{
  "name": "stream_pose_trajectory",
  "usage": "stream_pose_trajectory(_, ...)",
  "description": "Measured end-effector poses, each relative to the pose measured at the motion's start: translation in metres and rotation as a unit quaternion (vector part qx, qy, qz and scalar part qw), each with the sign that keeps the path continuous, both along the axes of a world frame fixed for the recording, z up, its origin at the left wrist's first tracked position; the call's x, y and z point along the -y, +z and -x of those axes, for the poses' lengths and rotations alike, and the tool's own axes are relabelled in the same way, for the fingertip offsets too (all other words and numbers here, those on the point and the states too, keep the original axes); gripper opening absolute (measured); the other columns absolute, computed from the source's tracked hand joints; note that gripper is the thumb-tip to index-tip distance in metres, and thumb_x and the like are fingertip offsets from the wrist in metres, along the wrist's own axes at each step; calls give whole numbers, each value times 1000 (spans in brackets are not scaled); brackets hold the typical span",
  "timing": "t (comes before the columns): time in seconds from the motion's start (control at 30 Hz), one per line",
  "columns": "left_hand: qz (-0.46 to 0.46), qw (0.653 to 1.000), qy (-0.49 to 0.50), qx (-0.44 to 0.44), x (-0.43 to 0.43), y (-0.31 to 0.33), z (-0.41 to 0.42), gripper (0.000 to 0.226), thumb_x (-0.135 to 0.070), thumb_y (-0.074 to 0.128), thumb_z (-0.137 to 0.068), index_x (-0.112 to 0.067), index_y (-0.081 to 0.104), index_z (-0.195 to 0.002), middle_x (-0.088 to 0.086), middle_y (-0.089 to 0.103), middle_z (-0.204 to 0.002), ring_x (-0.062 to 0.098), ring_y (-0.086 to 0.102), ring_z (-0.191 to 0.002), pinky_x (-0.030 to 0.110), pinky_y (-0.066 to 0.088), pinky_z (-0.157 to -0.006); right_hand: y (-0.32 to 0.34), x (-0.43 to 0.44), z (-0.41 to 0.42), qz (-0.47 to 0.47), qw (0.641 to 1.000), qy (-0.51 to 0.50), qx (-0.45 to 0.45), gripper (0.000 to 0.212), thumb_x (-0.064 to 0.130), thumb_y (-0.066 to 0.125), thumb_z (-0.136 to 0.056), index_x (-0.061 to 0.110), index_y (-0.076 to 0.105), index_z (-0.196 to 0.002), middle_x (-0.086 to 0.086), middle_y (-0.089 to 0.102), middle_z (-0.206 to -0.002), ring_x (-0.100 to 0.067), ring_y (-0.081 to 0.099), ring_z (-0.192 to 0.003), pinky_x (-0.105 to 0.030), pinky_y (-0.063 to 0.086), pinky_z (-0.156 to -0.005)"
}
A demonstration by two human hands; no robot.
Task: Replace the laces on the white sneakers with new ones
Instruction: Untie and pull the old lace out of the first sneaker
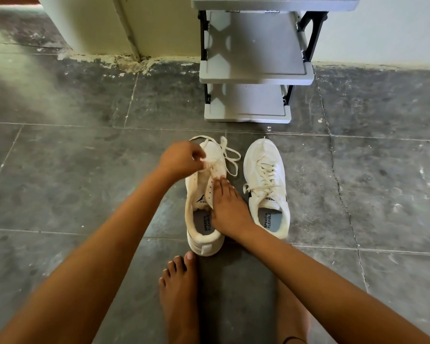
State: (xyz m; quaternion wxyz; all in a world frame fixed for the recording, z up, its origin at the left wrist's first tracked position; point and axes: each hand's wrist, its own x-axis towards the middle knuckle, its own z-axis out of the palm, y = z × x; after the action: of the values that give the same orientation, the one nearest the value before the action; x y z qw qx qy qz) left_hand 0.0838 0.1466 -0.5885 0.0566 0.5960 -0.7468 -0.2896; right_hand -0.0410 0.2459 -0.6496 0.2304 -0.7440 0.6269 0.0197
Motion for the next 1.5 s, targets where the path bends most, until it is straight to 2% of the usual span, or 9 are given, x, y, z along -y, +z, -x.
stream_pose_trajectory(0.07,0,990,-42,134,-3,-14,5,18,-18,64,-83,-12,70,-100,6,67,-101,22,62,-93,33,52,-80,1,0,1,-4,1000,-1,3,77,22,44,-92,0,-4,-148,-19,-2,-157,-27,3,-146,-35,6,-118)
stream_pose_trajectory(0.27,43,979,-34,194,-10,-21,20,12,-18,56,-88,-9,62,-85,12,62,-94,30,61,-88,31,41,-65,0,0,0,-4,1000,1,2,79,21,45,-91,1,-5,-149,-19,-4,-157,-26,2,-146,-35,6,-118)
stream_pose_trajectory(0.43,-135,969,32,-206,-8,6,2,20,-12,72,-80,-13,58,-66,-6,56,-59,3,50,-54,15,40,-54,-3,0,2,2,1000,-6,0,77,23,44,-92,0,-3,-148,-20,0,-157,-27,4,-146,-35,7,-118)
stream_pose_trajectory(0.57,-157,934,106,-303,-15,0,-11,15,-15,71,-81,-12,62,-70,-7,57,-56,3,48,-51,13,40,-49,-3,0,1,15,1000,-7,-7,76,28,44,-93,0,-1,-148,-19,4,-156,-27,7,-145,-34,7,-117)
stream_pose_trajectory(0.7,-35,996,39,-77,-12,-18,-3,20,-17,73,-80,-7,70,-97,1,66,-86,13,59,-77,21,47,-68,-4,1,-1,14,1000,-3,1,76,23,43,-92,-1,-2,-148,-19,4,-157,-26,6,-146,-34,6,-118)
stream_pose_trajectory(0.8,-1,996,-27,83,-11,-24,5,23,-14,68,-80,-13,70,-104,6,65,-107,22,60,-97,35,51,-83,-4,-1,1,12,999,-15,27,78,18,45,-89,0,-4,-148,-18,1,-157,-25,2,-146,-33,5,-118)
stream_pose_trajectory(1.03,83,981,-46,172,-13,-25,17,12,-10,53,-86,-6,62,-81,12,59,-95,31,59,-84,29,37,-59,-4,-1,1,13,999,-21,37,81,17,46,-89,-2,-6,-147,-18,-1,-157,-25,3,-146,-32,6,-117)
stream_pose_trajectory(1.23,97,991,-12,96,-9,-20,4,12,-19,66,-85,-9,72,-84,7,67,-87,26,61,-82,27,40,-62,-4,0,-1,6,999,-19,26,80,20,46,-90,-1,-4,-148,-19,-1,-157,-26,3,-146,-33,6,-117)
stream_pose_trajectory(1.5,65,979,108,-162,-12,9,8,19,-24,76,-77,-7,68,-74,2,64,-66,17,59,-65,30,48,-67,-4,1,-1,-1,1000,-9,9,83,24,50,-90,-1,-3,-148,-20,3,-156,-29,6,-146,-35,6,-118)
